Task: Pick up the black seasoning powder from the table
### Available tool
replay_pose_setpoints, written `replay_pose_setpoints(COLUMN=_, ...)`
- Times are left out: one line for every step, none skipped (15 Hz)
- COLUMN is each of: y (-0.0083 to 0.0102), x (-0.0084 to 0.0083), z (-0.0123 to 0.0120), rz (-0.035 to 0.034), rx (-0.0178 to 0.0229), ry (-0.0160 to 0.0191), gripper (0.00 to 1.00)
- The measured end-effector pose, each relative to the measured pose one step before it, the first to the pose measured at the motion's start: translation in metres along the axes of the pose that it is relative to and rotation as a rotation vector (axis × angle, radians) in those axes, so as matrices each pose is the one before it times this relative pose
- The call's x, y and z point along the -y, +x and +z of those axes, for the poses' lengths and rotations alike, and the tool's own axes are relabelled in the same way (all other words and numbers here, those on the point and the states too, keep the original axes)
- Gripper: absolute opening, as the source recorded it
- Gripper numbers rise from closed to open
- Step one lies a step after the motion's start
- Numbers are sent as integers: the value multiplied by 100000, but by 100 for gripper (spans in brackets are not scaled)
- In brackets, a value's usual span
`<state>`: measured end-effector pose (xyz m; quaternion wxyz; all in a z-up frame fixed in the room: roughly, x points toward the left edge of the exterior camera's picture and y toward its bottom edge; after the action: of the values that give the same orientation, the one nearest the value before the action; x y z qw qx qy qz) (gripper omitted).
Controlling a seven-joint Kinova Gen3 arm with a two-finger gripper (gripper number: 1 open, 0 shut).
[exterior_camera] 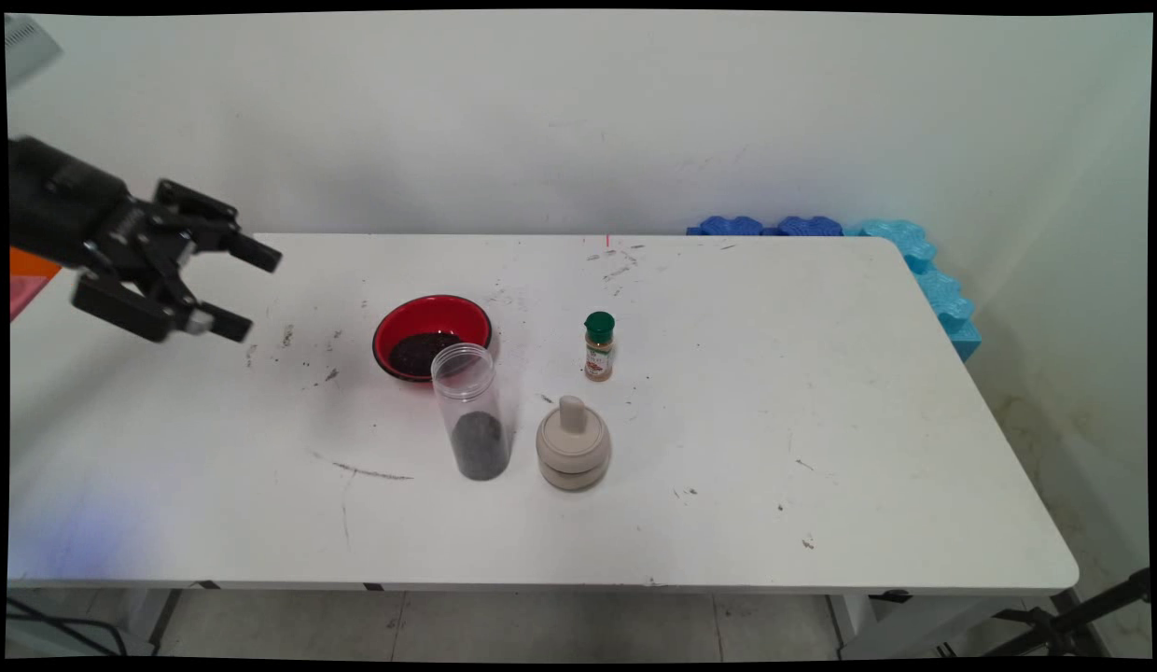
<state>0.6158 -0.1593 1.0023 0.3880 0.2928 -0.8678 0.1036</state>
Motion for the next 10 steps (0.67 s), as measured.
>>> replay_pose_setpoints(y=-290, x=-78, z=951, rz=-195, rx=510, ry=636, gripper=100)
replay_pose_setpoints(y=-203, x=-51, z=820, rz=-124, rx=388, ry=471, gripper=100)
replay_pose_setpoints(y=-201, x=-51, z=985, rz=-44, rx=447, ry=447, gripper=100)
replay_pose_setpoints(y=-169, x=-49, z=983, rz=-63, rx=438, ry=546, gripper=100)
replay_pose_setpoints(y=-102, x=0, z=1009, rz=-88, rx=425, ry=546, gripper=100)
replay_pose_setpoints(y=-38, x=-8, z=889, rz=-127, rx=250, ry=412, gripper=100)
replay_pose_setpoints(y=-21, x=-27, z=1061, rz=-66, rx=319, ry=460, gripper=100)
replay_pose_setpoints(y=14, x=-12, z=1023, rz=-42, rx=306, ry=337, gripper=100)
replay_pose_setpoints(y=8, x=-22, z=874, rz=3, rx=376, ry=152, gripper=100)
replay_pose_setpoints(y=8, x=-21, z=962, rz=-73, rx=503, ry=156, gripper=100)
